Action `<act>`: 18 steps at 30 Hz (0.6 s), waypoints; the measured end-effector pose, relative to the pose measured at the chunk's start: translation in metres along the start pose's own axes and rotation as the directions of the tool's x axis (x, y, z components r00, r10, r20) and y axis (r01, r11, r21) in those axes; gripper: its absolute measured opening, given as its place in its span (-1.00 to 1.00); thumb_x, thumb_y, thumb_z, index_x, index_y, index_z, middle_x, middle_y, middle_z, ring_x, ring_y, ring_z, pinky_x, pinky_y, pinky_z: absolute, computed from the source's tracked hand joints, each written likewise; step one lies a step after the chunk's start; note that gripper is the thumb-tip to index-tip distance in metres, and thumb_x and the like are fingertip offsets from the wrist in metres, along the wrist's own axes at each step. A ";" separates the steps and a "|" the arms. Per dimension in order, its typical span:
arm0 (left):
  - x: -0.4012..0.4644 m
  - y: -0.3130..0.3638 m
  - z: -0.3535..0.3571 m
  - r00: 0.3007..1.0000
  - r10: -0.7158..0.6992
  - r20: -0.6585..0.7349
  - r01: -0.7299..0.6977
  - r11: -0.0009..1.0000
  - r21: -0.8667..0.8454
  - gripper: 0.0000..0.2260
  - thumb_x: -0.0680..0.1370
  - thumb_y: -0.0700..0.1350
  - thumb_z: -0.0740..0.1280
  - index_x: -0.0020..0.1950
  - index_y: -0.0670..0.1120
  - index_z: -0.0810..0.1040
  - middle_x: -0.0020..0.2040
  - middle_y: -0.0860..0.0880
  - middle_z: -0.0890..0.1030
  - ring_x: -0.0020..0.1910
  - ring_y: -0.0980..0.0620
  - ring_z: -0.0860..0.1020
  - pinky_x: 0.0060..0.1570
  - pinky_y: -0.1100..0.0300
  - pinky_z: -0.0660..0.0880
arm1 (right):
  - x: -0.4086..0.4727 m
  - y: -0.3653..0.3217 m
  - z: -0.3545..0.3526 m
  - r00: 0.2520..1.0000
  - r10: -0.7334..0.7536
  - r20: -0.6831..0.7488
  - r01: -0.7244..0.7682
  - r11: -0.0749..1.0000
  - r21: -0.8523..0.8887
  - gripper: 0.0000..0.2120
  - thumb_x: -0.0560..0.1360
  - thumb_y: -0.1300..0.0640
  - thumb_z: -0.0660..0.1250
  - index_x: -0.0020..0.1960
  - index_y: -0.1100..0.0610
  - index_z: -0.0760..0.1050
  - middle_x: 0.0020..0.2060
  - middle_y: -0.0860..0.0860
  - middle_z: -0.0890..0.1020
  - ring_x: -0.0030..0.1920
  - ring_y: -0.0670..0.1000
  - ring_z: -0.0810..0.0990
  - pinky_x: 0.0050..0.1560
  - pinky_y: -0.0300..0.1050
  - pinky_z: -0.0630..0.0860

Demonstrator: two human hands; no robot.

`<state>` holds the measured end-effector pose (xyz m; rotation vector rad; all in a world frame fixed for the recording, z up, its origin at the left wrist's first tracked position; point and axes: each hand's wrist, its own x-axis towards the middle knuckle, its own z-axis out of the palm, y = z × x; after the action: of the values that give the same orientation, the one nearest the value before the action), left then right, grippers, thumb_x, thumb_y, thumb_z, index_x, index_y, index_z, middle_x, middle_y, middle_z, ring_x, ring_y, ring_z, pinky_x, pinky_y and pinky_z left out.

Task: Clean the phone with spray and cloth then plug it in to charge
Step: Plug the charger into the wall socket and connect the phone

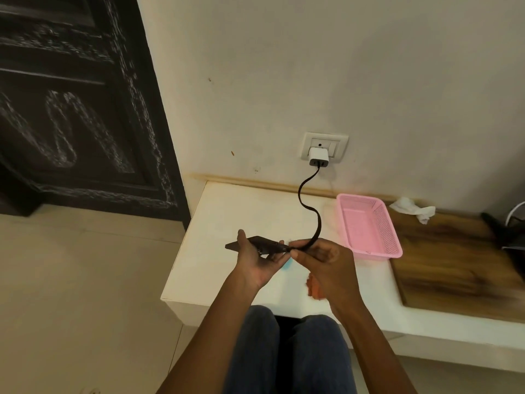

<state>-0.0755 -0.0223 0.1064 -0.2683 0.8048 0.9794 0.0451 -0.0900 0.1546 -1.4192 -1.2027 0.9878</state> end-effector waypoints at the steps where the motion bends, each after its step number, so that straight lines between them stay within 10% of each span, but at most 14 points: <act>1: -0.001 -0.001 0.002 1.000 0.000 -0.002 0.000 1.000 0.009 -0.44 0.54 0.29 0.13 0.15 -0.22 0.34 0.01 -0.26 0.47 0.09 -0.22 0.54 -0.34 -0.11 0.54 | 0.003 -0.001 0.001 1.000 -0.019 -0.003 0.019 1.000 -0.002 -0.76 0.40 0.33 0.43 -0.19 -0.03 0.63 -0.31 -0.24 0.69 -0.25 -0.18 0.66 -0.25 -0.46 0.51; 18: -0.009 -0.012 0.018 0.995 -0.088 0.036 0.091 0.993 -0.081 -0.46 0.56 0.25 0.14 -0.35 -0.19 0.32 0.20 -0.31 0.46 0.22 -0.23 0.50 -0.47 0.06 0.55 | 0.018 -0.001 0.009 0.991 -0.087 -0.099 0.067 0.980 -0.185 -0.82 0.44 0.34 0.37 -0.16 0.08 0.62 -0.27 -0.15 0.64 -0.23 -0.29 0.62 -0.20 -0.57 0.42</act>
<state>-0.0594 -0.0252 0.1236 -0.3558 0.7178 0.9310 0.0392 -0.0705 0.1542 -1.5348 -1.2842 0.7550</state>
